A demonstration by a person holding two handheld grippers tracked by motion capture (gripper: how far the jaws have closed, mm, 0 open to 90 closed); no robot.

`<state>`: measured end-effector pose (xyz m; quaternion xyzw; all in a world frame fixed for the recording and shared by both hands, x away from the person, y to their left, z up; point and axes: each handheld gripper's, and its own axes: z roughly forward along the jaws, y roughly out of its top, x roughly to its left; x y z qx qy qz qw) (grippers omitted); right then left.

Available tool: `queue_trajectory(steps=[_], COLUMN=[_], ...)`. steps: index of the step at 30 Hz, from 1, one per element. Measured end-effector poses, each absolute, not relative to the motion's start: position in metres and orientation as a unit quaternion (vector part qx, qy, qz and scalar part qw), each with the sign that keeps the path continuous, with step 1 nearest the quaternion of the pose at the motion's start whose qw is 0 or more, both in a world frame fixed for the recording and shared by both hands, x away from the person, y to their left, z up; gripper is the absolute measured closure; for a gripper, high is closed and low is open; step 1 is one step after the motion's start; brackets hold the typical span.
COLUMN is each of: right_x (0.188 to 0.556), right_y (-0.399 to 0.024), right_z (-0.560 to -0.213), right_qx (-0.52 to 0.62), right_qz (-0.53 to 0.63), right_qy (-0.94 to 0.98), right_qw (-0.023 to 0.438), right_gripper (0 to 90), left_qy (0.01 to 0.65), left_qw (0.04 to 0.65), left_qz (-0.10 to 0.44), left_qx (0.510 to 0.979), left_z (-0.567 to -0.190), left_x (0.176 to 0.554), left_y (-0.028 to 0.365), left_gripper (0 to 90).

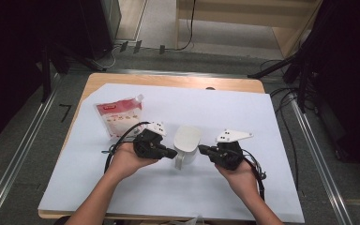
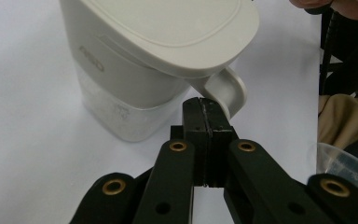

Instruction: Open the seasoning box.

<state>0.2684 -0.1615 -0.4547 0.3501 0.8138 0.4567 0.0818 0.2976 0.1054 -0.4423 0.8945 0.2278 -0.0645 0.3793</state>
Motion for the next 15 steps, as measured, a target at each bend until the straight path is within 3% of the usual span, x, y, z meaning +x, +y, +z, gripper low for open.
queue_trajectory(steps=[15], right_x=[0.281], right_y=[-0.169], right_z=[-0.453], right_qx=[0.363], right_qz=[0.449], right_qy=[0.811], right_qw=[0.093], right_gripper=[90.0], left_qy=[0.231], left_qw=[0.367], left_qz=[-0.047], left_qx=[0.9], left_z=[-0.447], left_x=[0.29], left_y=[0.077], left_gripper=[90.0])
